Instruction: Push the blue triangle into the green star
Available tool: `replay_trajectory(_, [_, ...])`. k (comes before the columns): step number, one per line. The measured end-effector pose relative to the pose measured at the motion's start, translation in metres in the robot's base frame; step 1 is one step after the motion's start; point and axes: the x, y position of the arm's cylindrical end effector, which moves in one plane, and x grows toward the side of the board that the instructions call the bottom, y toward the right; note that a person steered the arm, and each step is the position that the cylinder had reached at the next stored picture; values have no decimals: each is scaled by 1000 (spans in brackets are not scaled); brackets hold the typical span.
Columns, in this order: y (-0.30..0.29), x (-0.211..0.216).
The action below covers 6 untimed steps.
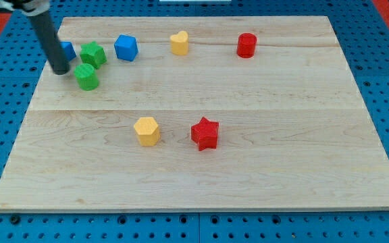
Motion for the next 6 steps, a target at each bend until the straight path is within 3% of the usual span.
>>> replay_trajectory(1, [-22, -6])
replay_trajectory(3, [2, -70])
replay_trajectory(4, [42, -53])
replay_trajectory(5, [9, -44])
replay_trajectory(6, [0, 13])
